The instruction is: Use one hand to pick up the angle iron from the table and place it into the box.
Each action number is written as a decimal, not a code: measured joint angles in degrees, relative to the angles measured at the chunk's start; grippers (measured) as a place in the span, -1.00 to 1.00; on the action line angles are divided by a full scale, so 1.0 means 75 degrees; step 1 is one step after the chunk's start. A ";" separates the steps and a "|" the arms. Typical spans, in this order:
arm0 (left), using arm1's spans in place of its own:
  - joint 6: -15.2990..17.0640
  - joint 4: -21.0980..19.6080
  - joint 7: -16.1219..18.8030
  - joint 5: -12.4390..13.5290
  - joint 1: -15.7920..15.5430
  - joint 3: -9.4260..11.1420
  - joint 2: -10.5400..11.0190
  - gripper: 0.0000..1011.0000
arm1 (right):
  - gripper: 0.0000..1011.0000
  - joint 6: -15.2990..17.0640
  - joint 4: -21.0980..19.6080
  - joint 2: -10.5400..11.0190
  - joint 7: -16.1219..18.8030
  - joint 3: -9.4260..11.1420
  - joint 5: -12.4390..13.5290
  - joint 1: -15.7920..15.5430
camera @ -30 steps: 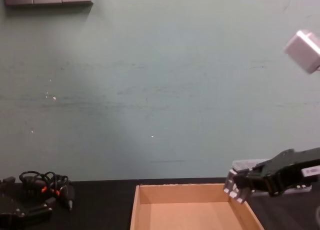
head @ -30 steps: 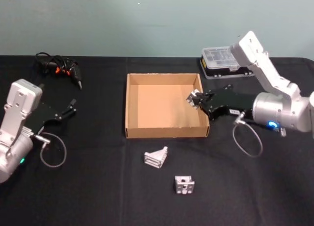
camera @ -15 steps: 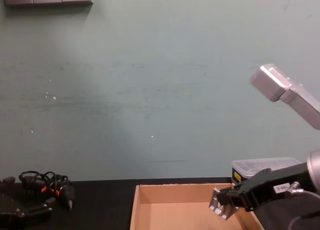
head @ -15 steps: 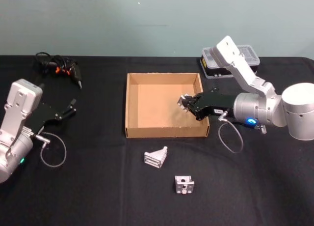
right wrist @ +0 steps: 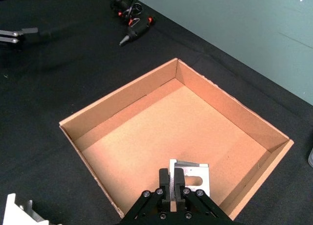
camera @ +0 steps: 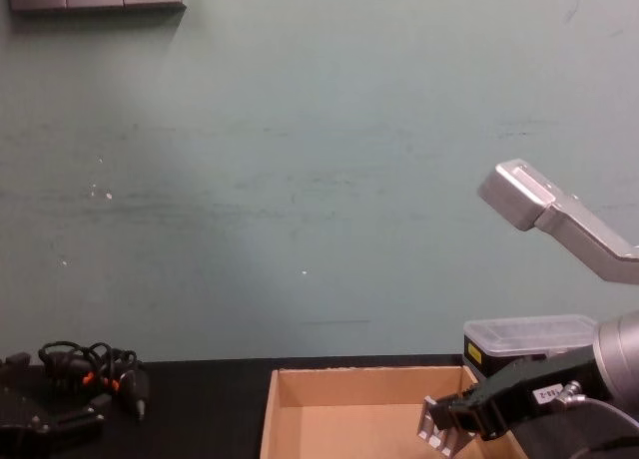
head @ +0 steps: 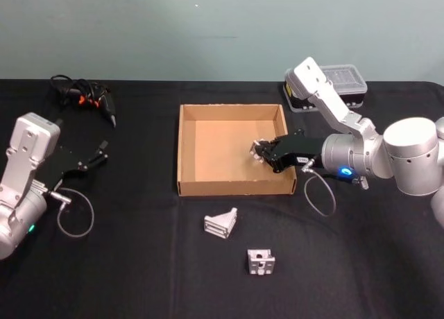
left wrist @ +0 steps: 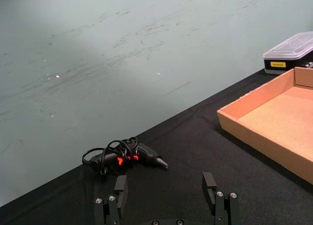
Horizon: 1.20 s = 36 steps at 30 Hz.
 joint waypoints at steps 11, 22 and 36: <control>0.0000 0.0000 0.0000 0.0000 0.0000 0.0000 0.0000 0.98 | -0.89 0.0125 0.0177 -0.0137 0.0050 -0.0009 -0.0168 0.0066; 0.0000 0.0000 0.0000 0.0000 0.0000 0.0000 0.0000 0.98 | -0.76 0.0208 0.0229 -0.0195 0.0095 0.0024 -0.0280 0.0050; 0.0000 0.0000 0.0000 0.0000 0.0000 0.0000 0.0000 0.98 | 0.08 -0.0005 -0.0209 -0.0095 -0.0208 0.0450 -0.0249 -0.0266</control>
